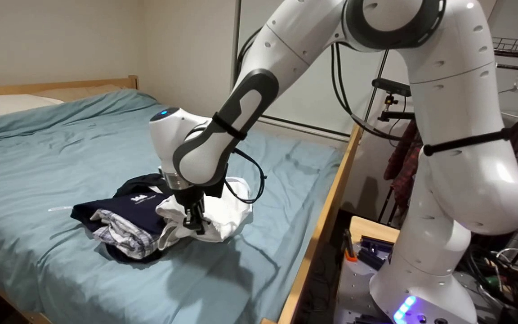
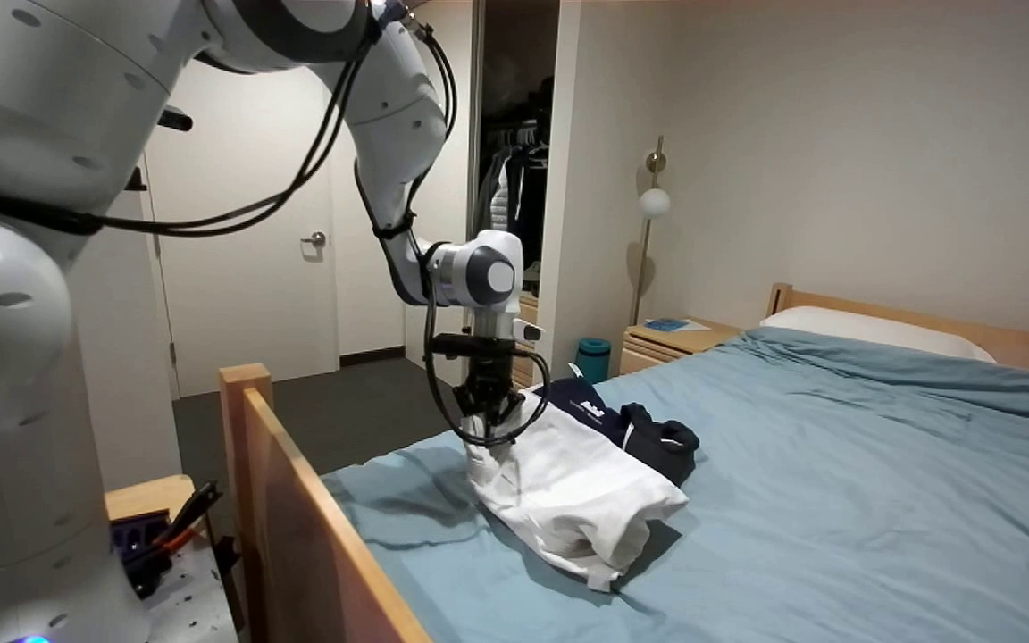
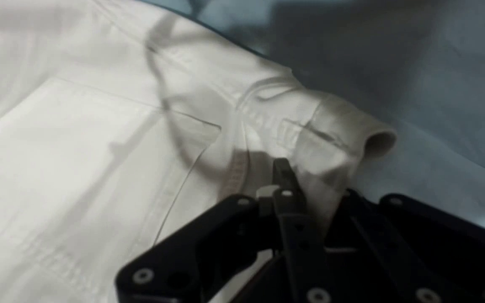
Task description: Fold the white shorts on the bed
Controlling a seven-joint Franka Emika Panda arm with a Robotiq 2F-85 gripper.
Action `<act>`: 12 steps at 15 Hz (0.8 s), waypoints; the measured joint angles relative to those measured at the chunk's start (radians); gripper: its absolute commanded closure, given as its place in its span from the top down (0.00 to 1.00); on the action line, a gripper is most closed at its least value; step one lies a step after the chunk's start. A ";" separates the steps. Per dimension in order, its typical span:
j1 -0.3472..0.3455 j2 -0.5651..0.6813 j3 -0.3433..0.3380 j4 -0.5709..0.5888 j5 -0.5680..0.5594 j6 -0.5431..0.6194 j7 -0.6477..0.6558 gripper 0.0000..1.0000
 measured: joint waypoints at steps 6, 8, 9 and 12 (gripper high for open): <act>-0.030 -0.029 0.142 -0.077 0.230 0.132 -0.211 0.08; -0.073 -0.050 0.194 -0.110 0.333 0.171 -0.325 0.08; -0.109 -0.060 0.225 -0.127 0.389 0.188 -0.393 0.08; -0.304 -0.067 0.373 -0.165 0.541 0.203 -0.603 0.08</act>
